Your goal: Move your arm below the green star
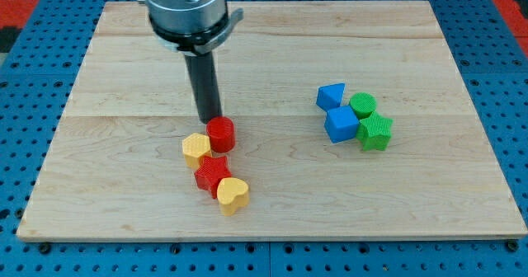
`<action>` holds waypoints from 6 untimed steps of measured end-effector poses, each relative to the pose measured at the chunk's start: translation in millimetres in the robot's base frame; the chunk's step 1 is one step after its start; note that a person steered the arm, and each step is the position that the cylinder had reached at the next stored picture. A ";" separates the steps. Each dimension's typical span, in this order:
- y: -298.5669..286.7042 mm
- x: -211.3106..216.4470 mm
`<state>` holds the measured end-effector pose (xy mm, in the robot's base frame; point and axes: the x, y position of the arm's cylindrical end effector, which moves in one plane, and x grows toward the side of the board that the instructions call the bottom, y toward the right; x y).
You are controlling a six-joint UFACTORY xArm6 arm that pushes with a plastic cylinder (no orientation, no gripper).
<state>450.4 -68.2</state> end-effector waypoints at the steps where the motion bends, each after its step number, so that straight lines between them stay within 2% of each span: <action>1: 2.9 18.2; 2: -1.6 23.4; 4: 0.5 6.3; 6: 34.0 6.5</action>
<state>457.0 -34.3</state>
